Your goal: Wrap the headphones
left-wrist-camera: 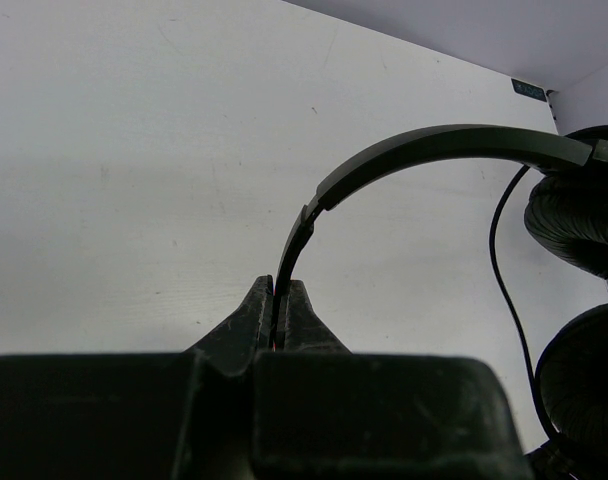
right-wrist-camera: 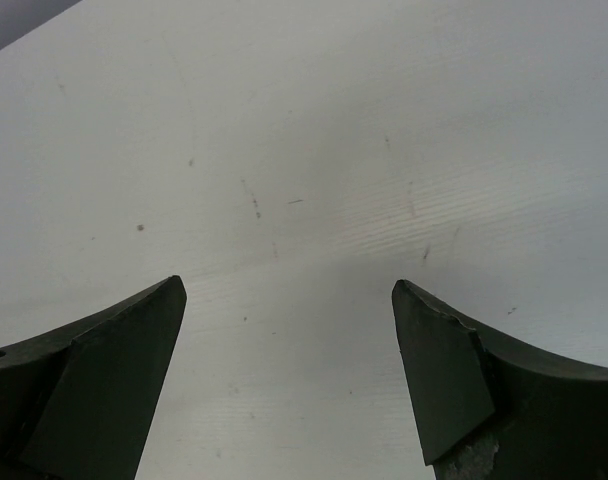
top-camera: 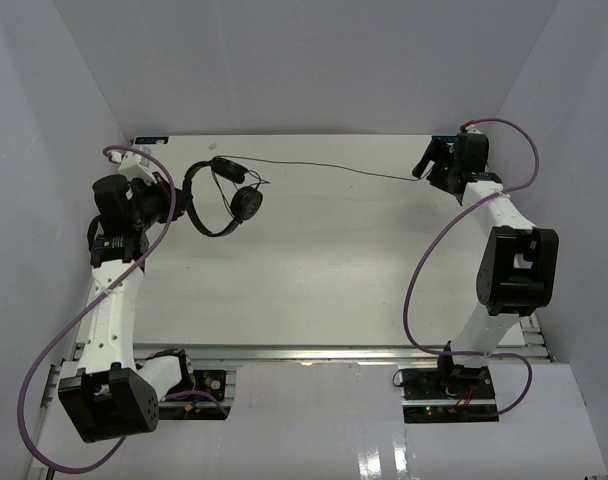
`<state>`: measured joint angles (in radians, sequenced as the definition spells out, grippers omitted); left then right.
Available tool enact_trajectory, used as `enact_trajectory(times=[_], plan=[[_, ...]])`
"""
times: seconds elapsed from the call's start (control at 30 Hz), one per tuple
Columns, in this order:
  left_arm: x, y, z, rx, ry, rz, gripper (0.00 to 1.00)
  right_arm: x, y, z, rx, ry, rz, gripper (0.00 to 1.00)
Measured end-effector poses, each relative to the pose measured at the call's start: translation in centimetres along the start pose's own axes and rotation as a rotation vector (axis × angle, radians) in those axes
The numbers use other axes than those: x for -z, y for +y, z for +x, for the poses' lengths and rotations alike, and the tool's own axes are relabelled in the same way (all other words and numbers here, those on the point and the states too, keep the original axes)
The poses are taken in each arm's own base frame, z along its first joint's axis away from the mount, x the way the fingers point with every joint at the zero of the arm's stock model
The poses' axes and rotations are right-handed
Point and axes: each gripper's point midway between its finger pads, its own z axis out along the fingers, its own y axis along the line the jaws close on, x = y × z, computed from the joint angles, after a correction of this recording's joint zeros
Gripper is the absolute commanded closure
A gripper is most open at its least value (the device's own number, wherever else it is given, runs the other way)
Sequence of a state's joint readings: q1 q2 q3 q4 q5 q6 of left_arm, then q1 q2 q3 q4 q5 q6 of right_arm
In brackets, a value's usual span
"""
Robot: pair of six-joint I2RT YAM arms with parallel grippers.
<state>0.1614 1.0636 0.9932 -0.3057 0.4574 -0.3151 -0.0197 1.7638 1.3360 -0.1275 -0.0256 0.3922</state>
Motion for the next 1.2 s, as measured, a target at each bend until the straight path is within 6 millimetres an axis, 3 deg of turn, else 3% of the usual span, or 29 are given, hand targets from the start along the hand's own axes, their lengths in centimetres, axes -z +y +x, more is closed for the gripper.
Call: enact_trajectory(times=[0.13, 0.3, 0.5, 0.57, 0.7, 0.83, 1.2], plan=[[0.1, 0.0, 0.1, 0.003, 0.005, -0.002, 1.0, -1.3, -2.2, 1.1, 0.004, 0.027, 0.075, 0.1], [0.2, -0.1, 0.0, 0.001, 0.0, 0.0, 1.0, -2.8, -3.8, 3.5, -0.091, 0.138, 0.041, 0.1], [0.4, -0.2, -0.1, -0.003, -0.006, 0.001, 1.0, -3.6, -5.8, 4.2, -0.122, 0.195, 0.065, 0.1], [0.4, -0.2, -0.1, -0.004, -0.006, 0.001, 1.0, -3.4, -5.2, 4.0, -0.069, 0.206, 0.016, 0.1], [0.4, -0.2, -0.1, -0.005, -0.006, 0.0, 1.0, -2.4, -1.9, 3.9, 0.163, 0.242, -0.237, 0.1], [0.3, -0.1, -0.1, -0.008, -0.004, -0.001, 1.0, -0.8, 0.0, 5.4, 0.409, 0.289, -0.443, 0.1], [0.3, -0.7, -1.8, -0.024, -0.027, 0.008, 1.0, 4.1, -0.5, 10.0, 0.862, 0.514, -0.765, 0.1]])
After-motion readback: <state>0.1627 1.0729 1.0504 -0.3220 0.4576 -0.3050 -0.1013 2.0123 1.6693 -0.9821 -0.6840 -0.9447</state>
